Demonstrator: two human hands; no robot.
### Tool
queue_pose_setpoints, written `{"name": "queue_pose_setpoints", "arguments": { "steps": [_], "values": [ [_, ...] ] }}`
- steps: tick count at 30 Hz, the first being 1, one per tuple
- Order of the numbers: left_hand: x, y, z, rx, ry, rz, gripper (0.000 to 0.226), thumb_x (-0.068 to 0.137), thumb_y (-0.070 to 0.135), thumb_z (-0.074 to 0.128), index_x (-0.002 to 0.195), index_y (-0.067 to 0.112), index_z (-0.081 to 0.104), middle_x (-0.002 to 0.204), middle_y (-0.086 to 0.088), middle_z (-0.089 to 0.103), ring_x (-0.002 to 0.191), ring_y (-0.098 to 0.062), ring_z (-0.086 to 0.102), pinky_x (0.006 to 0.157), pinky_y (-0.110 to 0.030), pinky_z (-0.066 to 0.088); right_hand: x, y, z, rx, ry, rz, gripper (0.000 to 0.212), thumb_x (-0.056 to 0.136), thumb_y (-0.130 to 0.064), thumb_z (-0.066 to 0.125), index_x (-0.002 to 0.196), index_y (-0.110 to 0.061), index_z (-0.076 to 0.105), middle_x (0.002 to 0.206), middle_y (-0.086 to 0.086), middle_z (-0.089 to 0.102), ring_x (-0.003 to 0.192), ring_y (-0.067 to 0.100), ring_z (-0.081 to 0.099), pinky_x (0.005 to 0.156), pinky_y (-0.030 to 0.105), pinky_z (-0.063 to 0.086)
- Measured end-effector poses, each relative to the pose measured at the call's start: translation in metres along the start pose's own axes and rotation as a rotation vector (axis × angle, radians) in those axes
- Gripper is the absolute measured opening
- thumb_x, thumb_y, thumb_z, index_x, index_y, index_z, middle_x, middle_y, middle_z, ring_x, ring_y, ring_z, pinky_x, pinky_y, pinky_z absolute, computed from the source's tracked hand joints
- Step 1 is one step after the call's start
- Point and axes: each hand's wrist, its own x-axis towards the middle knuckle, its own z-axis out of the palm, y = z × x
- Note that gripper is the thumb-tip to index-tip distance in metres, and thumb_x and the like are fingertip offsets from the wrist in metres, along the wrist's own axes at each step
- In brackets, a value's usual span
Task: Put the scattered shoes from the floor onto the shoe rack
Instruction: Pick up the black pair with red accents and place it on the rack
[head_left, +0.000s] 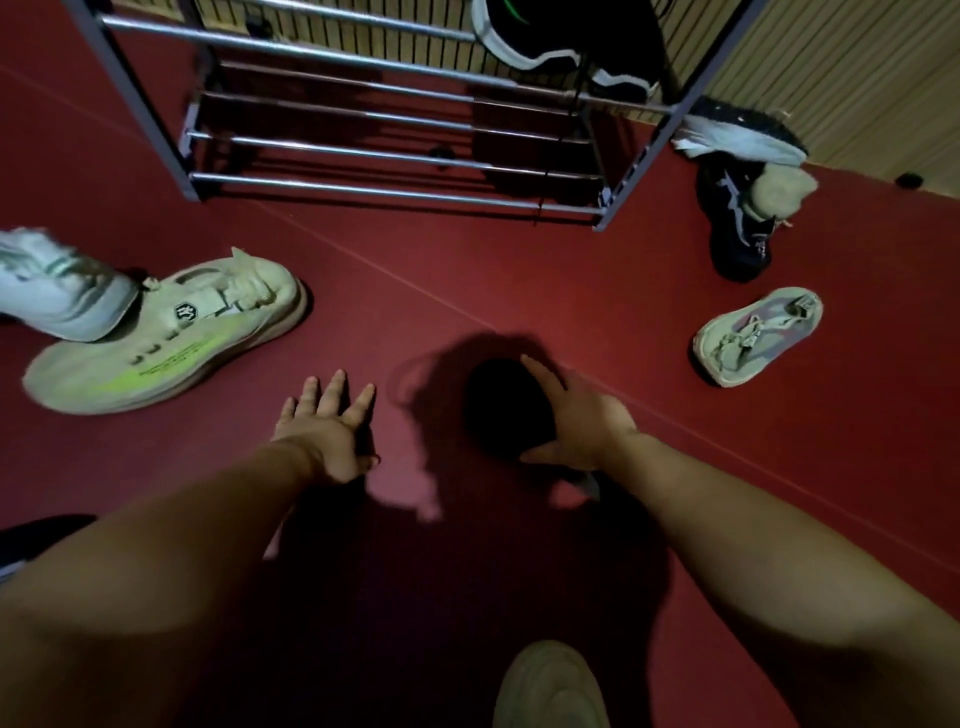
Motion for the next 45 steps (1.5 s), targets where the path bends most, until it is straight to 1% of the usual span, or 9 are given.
{"name": "queue_pose_setpoints", "arguments": {
  "steps": [5, 12, 18, 23, 29, 31, 37, 41, 45],
  "values": [
    [-0.001, -0.014, -0.007, -0.144, 0.178, -0.113, 0.093, 0.085, 0.054, 0.053, 0.150, 0.029, -0.009, 0.158, -0.013, 0.001, 0.145, -0.032, -0.001, 0.117, -0.042, 0.003, 0.021, -0.050, -0.017, 0.270, 0.032, -0.029, 0.110, 0.074, -0.061, 0.066, 0.150, -0.029, -0.007, 0.148, 0.017, 0.024, 0.126, 0.036, 0.044, 0.098, 0.041, 0.041],
    [-0.003, -0.021, -0.011, -0.284, 0.192, -0.200, 0.095, 0.086, 0.055, 0.054, 0.150, 0.027, -0.009, 0.157, -0.014, 0.003, 0.145, -0.033, -0.001, 0.117, -0.042, 0.005, 0.055, -0.079, -0.029, 0.377, 0.001, -0.009, 0.100, 0.080, -0.058, 0.062, 0.151, -0.023, 0.001, 0.148, 0.016, 0.034, 0.130, 0.032, 0.043, 0.104, 0.037, 0.039],
    [-0.004, -0.025, -0.013, -0.229, 0.224, -0.186, 0.097, 0.085, 0.055, 0.054, 0.149, 0.028, -0.013, 0.157, -0.014, 0.001, 0.145, -0.033, -0.002, 0.117, -0.042, 0.005, 0.063, -0.043, -0.046, 0.436, 0.229, 0.073, 0.047, 0.097, -0.035, 0.044, 0.141, -0.019, 0.040, 0.139, 0.014, 0.049, 0.122, 0.031, 0.050, 0.095, 0.034, 0.040],
    [-0.001, -0.021, -0.011, -0.149, 0.227, -0.149, 0.095, 0.084, 0.058, 0.053, 0.150, 0.028, -0.009, 0.157, -0.015, 0.000, 0.144, -0.035, -0.002, 0.117, -0.044, 0.005, 0.048, 0.001, -0.047, 0.533, 0.274, 0.363, 0.053, 0.099, -0.042, 0.034, 0.148, -0.025, 0.026, 0.151, 0.009, 0.027, 0.135, 0.032, 0.033, 0.107, 0.040, 0.030],
    [-0.007, -0.014, 0.001, -0.070, 0.104, -0.124, 0.086, 0.086, 0.059, 0.049, 0.150, 0.034, -0.002, 0.158, -0.012, -0.008, 0.145, -0.033, -0.007, 0.117, -0.045, 0.002, 0.025, 0.009, -0.008, 0.311, -0.096, 0.273, 0.103, 0.082, -0.052, 0.063, 0.148, -0.036, -0.014, 0.157, 0.010, 0.001, 0.137, 0.039, 0.027, 0.109, 0.050, 0.031],
    [-0.012, -0.015, 0.008, -0.009, 0.045, -0.108, 0.085, 0.086, 0.060, 0.048, 0.150, 0.035, -0.003, 0.157, -0.010, -0.015, 0.145, -0.032, -0.010, 0.117, -0.045, 0.000, 0.020, 0.007, -0.001, 0.228, -0.111, 0.253, 0.114, 0.078, -0.049, 0.069, 0.145, -0.037, -0.023, 0.158, 0.009, -0.006, 0.134, 0.040, 0.030, 0.105, 0.049, 0.036],
    [-0.030, -0.028, 0.012, 0.093, -0.008, -0.086, 0.083, 0.088, 0.060, 0.044, 0.150, 0.035, -0.004, 0.157, -0.009, -0.015, 0.144, -0.032, -0.013, 0.116, -0.047, -0.004, 0.009, -0.032, 0.011, 0.233, -0.013, 0.150, 0.110, 0.081, -0.049, 0.064, 0.142, -0.037, -0.027, 0.152, 0.022, 0.007, 0.134, 0.043, 0.027, 0.104, 0.048, 0.036],
    [-0.047, -0.045, 0.010, 0.055, 0.017, -0.144, 0.081, 0.089, 0.057, 0.043, 0.150, 0.033, -0.004, 0.158, -0.010, -0.012, 0.144, -0.033, -0.015, 0.115, -0.048, -0.006, 0.009, -0.084, 0.016, 0.185, -0.031, 0.053, 0.104, 0.084, -0.046, 0.060, 0.144, -0.037, -0.023, 0.143, 0.023, 0.020, 0.122, 0.040, 0.039, 0.096, 0.043, 0.039],
    [-0.067, -0.064, 0.013, 0.005, 0.050, -0.215, 0.079, 0.090, 0.056, 0.041, 0.150, 0.031, -0.004, 0.158, -0.011, -0.012, 0.143, -0.034, -0.018, 0.114, -0.051, -0.010, 0.014, -0.114, -0.006, -0.163, -0.008, 0.004, 0.093, 0.090, -0.050, 0.049, 0.146, -0.030, -0.022, 0.136, 0.019, 0.038, 0.114, 0.034, 0.047, 0.091, 0.040, 0.041]
  ]
}}
